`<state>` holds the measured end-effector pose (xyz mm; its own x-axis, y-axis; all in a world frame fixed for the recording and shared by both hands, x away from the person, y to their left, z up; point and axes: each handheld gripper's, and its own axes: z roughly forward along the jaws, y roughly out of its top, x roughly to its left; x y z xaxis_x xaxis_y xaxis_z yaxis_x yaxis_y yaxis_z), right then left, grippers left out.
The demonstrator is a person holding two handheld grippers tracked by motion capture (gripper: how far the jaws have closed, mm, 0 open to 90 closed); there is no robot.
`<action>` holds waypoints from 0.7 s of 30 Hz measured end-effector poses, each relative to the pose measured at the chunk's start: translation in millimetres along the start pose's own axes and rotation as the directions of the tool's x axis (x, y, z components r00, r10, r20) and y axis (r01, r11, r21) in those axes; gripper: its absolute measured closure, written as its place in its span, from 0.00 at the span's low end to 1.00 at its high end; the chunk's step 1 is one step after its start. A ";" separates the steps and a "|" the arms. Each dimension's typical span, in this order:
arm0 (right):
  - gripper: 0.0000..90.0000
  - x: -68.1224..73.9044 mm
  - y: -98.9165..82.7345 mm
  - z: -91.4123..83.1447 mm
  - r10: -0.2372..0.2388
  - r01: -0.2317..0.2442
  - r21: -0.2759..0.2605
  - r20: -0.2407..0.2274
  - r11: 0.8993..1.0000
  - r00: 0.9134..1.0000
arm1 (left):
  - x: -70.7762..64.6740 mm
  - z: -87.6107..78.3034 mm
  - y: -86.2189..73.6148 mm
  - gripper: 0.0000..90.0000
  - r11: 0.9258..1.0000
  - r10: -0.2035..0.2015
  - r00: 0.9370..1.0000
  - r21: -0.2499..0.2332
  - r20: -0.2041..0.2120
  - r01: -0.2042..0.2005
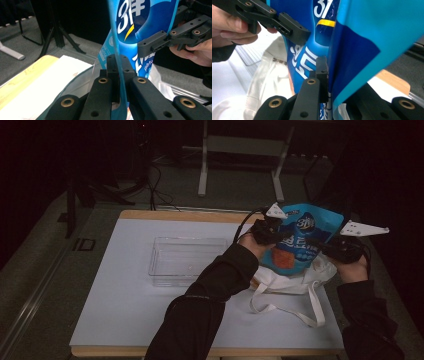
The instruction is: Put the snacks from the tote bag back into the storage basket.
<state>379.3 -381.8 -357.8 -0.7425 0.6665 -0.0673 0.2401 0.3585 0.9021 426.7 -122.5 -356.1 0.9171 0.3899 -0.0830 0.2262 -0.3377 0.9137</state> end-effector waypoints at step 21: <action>0.96 28.3 61.3 -19.9 -0.072 0.068 -0.065 -0.064 0.996 0.995 | -11.2 -67.9 36.7 1.00 0.997 0.066 0.998 -0.033 0.025 -0.065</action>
<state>360.6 -354.0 -295.9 -0.7963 0.5958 -0.1044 0.1480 0.3593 0.9214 402.5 -81.1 -294.6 0.9381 0.3449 -0.0328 0.1551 -0.3334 0.9299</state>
